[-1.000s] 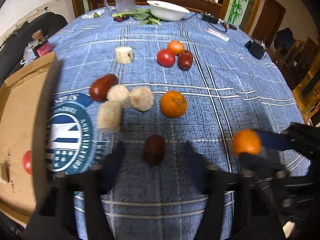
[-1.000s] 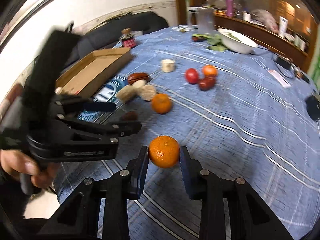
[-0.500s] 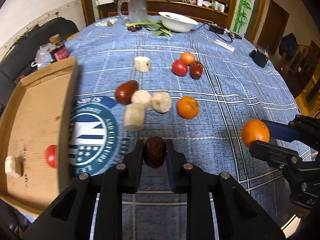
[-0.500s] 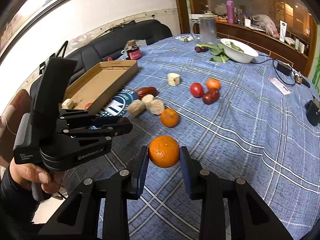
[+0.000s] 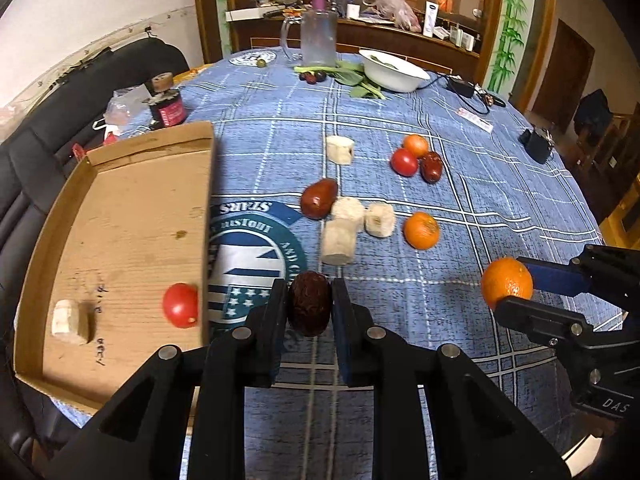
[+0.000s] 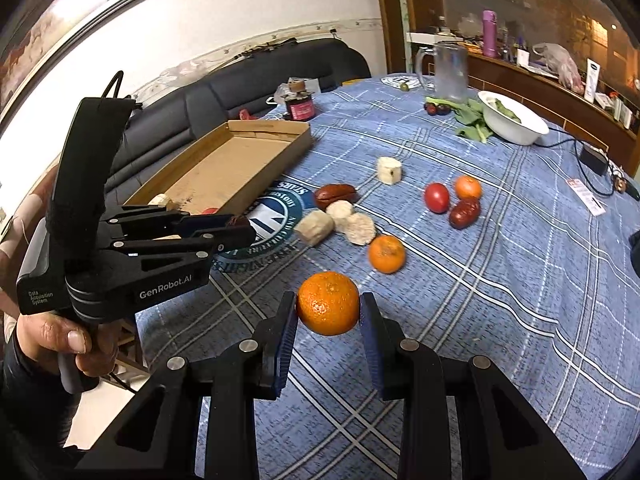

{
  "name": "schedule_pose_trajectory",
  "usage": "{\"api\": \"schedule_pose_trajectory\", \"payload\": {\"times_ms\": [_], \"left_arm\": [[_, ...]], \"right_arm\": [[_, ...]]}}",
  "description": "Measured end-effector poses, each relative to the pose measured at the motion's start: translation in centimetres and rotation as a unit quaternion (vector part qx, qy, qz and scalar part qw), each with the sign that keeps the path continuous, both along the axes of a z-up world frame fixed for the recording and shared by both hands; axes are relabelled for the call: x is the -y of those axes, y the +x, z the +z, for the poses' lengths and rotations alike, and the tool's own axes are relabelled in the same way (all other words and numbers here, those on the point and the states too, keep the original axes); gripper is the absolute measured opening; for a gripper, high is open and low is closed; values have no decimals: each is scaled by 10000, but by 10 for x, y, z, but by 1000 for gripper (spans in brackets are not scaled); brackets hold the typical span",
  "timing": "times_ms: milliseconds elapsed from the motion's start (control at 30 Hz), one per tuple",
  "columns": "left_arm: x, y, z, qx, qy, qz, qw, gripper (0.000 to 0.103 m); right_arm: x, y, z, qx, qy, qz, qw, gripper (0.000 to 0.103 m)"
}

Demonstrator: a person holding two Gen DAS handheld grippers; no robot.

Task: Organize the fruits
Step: 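Carry the date and the mandarin over the cardboard tray with both tools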

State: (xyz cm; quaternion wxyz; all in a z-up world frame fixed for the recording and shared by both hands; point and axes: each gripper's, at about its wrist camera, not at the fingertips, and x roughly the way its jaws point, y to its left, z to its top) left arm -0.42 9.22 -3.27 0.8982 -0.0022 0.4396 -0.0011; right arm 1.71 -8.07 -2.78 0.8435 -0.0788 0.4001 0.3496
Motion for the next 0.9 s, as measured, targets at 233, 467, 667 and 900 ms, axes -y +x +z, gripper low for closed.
{"api": "schedule_pose_trajectory", "payload": {"times_ms": [233, 467, 667, 900], "left_arm": [[-15, -4, 2, 39, 0, 131, 9999, 19], [-32, -6, 3, 54, -24, 292, 9996, 19], [-48, -8, 3, 57, -31, 428, 9991, 19], [-71, -7, 4, 68, -58, 639, 9979, 19]], "right_arm": [[-18, -1, 4, 33, -15, 191, 9998, 31], [-35, -1, 8, 65, -12, 370, 9993, 31], [-52, 0, 8, 37, 13, 529, 9986, 31], [-79, 3, 9, 24, 20, 752, 9972, 31]]}}
